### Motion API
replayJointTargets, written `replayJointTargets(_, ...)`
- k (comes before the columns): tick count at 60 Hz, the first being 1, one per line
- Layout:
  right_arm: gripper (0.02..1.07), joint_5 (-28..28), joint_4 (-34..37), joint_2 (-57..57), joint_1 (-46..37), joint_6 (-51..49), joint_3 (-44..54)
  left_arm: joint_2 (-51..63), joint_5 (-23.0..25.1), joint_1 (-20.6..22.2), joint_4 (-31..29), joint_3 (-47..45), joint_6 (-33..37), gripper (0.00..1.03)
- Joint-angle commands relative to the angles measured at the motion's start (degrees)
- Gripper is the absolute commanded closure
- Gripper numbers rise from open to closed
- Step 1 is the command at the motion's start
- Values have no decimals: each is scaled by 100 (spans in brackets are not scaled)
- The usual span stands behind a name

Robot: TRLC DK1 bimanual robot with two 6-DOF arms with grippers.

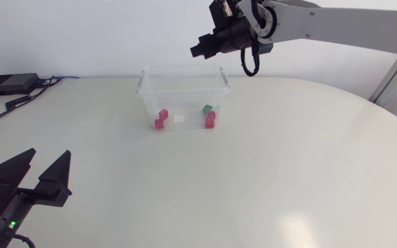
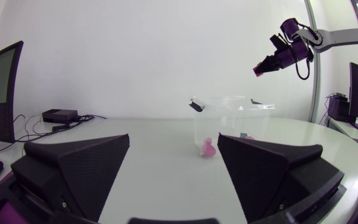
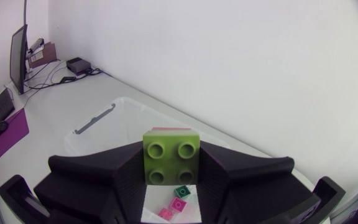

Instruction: Place the duplo bricks in the container

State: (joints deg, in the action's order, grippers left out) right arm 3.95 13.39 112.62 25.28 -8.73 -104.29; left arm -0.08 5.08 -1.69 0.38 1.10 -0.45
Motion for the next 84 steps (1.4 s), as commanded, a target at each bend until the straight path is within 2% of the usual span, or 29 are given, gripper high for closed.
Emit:
replayJointTargets(1,82,-113,-161,111,-5,91,67,-71,-25,38,76,-119,-122,4)
replayJointTargets(40,80,-271,305,1166,109,-85,-970,-71,-25,29,67,-119,-122,4)
replayJointTargets(41,75,-315,349,1192,109,-85,-997,-71,-25,38,67,-119,-122,4)
replayJointTargets(43,55,-421,384,1201,118,-85,-1023,-71,-25,38,67,-119,-122,4)
replayJointTargets(44,38,-438,401,1219,118,-85,-1032,-71,-25,38,67,-119,-122,4)
replayJointTargets(45,13,-438,437,1219,118,-85,-1049,-71,-25,38,67,-119,-122,4)
replayJointTargets(46,4,-447,454,1227,118,-85,-1067,-71,-25,38,67,-119,-122,4)
replayJointTargets(48,7,-447,516,1227,118,-85,-1102,-71,-25,38,67,-119,-122,4)
replayJointTargets(64,7,-535,533,806,39,-6,-962,-71,-25,38,67,-119,-122,4)
replayJointTargets(74,7,-641,314,129,-146,65,-267,-71,-25,38,67,-119,-122,4)
replayJointTargets(84,7,-816,-258,-847,-418,56,919,-71,-25,38,67,-119,-122,4)
